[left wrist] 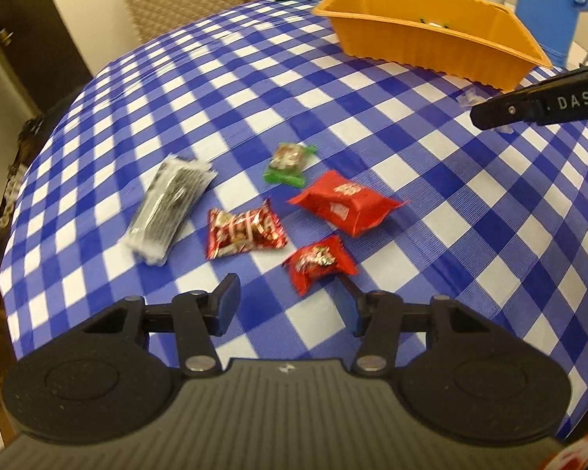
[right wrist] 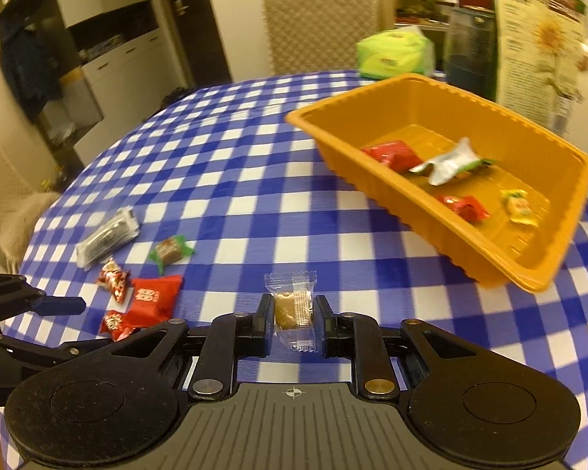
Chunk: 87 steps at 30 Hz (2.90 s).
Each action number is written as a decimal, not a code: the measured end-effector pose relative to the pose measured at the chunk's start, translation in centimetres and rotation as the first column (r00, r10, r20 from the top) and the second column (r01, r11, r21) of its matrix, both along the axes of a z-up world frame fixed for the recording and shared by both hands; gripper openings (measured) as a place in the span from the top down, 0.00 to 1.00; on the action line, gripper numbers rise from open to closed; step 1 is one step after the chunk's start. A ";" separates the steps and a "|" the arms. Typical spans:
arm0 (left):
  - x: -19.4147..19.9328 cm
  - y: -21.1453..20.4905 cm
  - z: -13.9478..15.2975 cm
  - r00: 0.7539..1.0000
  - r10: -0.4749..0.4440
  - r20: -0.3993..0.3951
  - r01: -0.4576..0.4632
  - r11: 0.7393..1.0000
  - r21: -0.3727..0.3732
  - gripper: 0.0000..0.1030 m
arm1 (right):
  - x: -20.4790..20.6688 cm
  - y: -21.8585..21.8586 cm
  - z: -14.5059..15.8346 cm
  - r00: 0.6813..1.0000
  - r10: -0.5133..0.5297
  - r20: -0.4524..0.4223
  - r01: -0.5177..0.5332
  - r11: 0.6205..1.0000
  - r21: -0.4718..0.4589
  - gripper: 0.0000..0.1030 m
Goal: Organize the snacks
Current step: 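Grasp the small red candy with the left gripper while the right holds the cookie packet, then carry both snacks over the orange tray and open both grippers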
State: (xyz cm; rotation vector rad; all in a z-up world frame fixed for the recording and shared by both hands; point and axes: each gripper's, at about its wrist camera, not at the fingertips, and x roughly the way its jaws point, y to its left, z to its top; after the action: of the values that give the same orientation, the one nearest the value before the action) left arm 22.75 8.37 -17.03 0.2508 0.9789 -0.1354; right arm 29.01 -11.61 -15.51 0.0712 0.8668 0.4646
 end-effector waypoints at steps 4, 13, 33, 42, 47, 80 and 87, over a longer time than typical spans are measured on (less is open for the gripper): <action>0.5 -0.6 0.0 0.999 -0.040 0.005 0.040 0.999 -0.009 0.54 | -0.4 -1.1 0.2 0.999 -0.039 -0.003 0.039 0.999 0.002 0.80; 1.3 -1.4 -0.2 0.996 -0.085 -0.004 0.085 0.995 -0.043 0.70 | -1.5 -2.3 0.4 0.996 -0.088 -0.009 0.088 0.996 -0.002 0.80; 0.1 -0.3 1.1 1.000 0.005 -0.017 -0.007 0.994 -0.108 0.84 | -2.3 -2.4 1.1 0.998 -0.060 -0.001 0.060 0.998 0.013 0.80; -0.6 0.1 3.2 0.999 0.052 0.017 -0.049 0.990 -0.134 0.84 | -2.5 -2.8 1.9 0.999 -0.041 0.005 0.041 0.999 0.034 0.80; -0.2 -0.7 5.1 0.998 0.043 0.052 -0.035 0.989 -0.144 0.84 | -2.6 -3.1 2.4 1.000 -0.028 -0.004 0.028 0.999 0.043 0.80; 20.2 -15.8 10.4 0.939 -0.273 0.207 0.304 0.943 -0.136 0.84 | 8.8 -11.0 6.3 0.964 -0.260 0.057 0.258 0.965 0.042 0.79; 24.6 -18.1 8.6 0.939 -0.296 0.174 0.319 0.940 -0.122 0.84 | 12.1 -12.9 4.4 0.951 -0.306 0.046 0.305 0.952 0.028 0.79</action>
State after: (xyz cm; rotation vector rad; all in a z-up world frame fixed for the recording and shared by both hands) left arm 47.34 -9.77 -8.38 0.2727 0.7670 -0.4685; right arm 41.08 -24.48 -11.08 0.2095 0.7856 0.1841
